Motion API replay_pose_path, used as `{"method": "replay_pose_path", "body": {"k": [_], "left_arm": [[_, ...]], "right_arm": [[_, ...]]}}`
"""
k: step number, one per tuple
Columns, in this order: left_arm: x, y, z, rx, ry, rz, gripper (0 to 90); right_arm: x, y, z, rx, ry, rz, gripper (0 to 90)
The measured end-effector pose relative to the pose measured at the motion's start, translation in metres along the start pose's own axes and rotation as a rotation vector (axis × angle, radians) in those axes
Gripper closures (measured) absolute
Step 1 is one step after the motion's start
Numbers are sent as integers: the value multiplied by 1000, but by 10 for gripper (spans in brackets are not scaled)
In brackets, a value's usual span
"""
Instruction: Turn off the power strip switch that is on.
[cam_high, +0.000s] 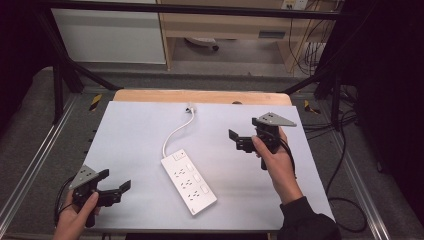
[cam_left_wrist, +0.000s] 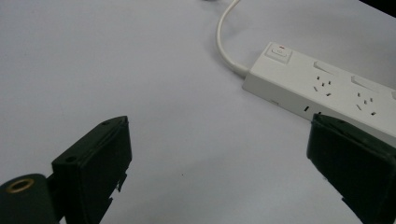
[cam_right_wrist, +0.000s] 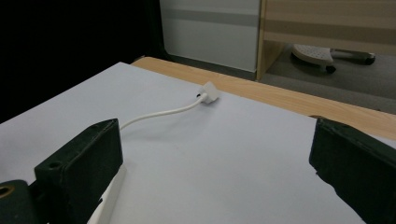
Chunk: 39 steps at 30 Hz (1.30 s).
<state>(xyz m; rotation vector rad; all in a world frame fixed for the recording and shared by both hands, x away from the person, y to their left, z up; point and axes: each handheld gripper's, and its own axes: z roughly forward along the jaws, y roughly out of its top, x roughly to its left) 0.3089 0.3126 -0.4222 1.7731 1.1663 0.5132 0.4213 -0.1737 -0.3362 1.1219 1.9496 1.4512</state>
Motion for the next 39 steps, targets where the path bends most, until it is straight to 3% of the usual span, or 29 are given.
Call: {"method": "replay_pose_path", "body": {"k": [7, 23, 39], "left_arm": [[0, -1, -2, 4, -5, -6, 61], [1, -1, -3, 1, -8, -14, 60], [1, -1, -2, 2, -12, -9, 61]], "right_arm": [[-19, -11, -17, -9, -39, 21, 36], [-48, -38, -52, -27, -112, 63, 41], [-60, -68, -64, -8, -146, 85, 41]]}}
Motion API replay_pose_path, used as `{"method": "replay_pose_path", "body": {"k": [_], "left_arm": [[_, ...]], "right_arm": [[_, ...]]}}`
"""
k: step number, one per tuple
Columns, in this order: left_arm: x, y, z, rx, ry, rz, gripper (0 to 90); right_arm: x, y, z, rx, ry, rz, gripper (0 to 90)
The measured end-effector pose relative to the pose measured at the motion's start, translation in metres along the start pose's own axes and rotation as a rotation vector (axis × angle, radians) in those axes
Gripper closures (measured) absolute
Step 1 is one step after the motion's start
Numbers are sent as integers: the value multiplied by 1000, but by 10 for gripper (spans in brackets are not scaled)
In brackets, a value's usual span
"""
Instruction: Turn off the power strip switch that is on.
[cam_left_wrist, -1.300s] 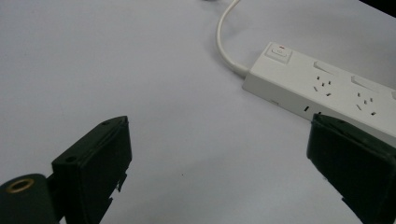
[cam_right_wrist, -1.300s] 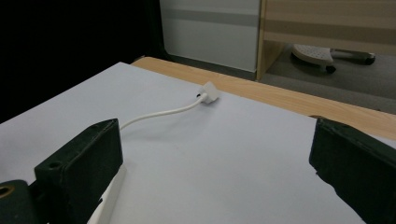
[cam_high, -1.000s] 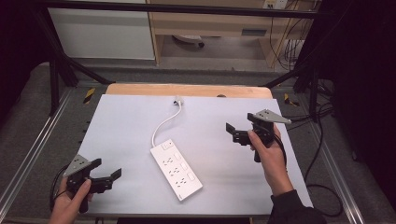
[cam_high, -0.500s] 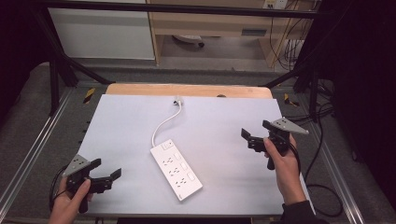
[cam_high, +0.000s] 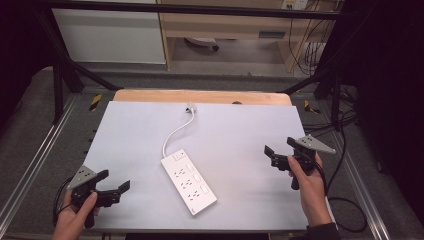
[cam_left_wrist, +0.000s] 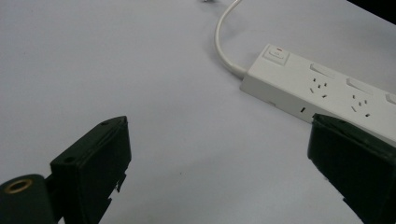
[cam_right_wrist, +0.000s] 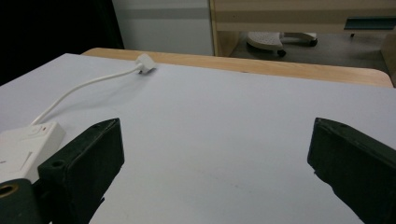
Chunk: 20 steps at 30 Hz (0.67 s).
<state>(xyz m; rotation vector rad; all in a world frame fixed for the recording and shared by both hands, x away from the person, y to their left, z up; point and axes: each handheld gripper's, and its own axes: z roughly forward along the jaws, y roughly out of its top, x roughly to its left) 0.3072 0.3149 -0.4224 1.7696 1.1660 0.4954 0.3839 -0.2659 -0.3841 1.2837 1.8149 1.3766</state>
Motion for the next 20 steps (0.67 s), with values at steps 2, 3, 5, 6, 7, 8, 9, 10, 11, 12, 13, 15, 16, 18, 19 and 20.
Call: {"method": "replay_pose_path", "body": {"k": [2, 3, 5, 6, 7, 8, 9, 10, 11, 12, 13, 15, 16, 18, 19, 20], "left_arm": [[1, 0, 0, -2, 3, -3, 61], [1, 0, -1, -2, 4, -3, 61], [1, 0, -1, 0, 3, 0, 61], [0, 0, -1, -1, 2, 1, 61], [0, 0, -1, 1, 3, 5, 61], [-1, 0, -1, 0, 2, 7, 60], [-1, 0, -1, 1, 0, 11, 61], [-1, 0, 0, 1, 2, 10, 61], [-1, 0, 0, 1, 3, 10, 61], [-1, 0, 0, 1, 3, 9, 61], [-1, 0, 0, 1, 3, 8, 61], [0, 0, -1, 1, 3, 8, 61], [0, 0, -1, 1, 3, 8, 61], [-1, 0, 0, 1, 1, 10, 60], [-1, 0, 0, 0, 2, 11, 61], [-1, 0, 0, 0, 1, 12, 61]], "right_arm": [[-2, -5, 1, 8, -7, -6, 42], [-2, -8, 1, 10, -12, -4, 43], [-4, -14, 3, 18, -15, 2, 44], [-4, -17, 3, 23, -18, 5, 46], [-4, -20, 4, 28, -21, 5, 46], [-3, -23, 5, 35, -22, -3, 46], [-3, -27, 6, 45, -23, -12, 46], [-1, -30, 7, 53, -24, -12, 46], [0, -34, 9, 60, -20, -15, 47], [1, -37, 10, 74, -16, -22, 46], [3, -41, 12, 86, -14, -26, 47], [6, -45, 16, 107, -2, -39, 46], [8, -47, 17, 117, -2, -48, 46], [11, -51, 21, 140, 1, -69, 41], [13, -52, 24, 154, -2, -77, 41], [13, -54, 26, 168, -5, -85, 41]]}}
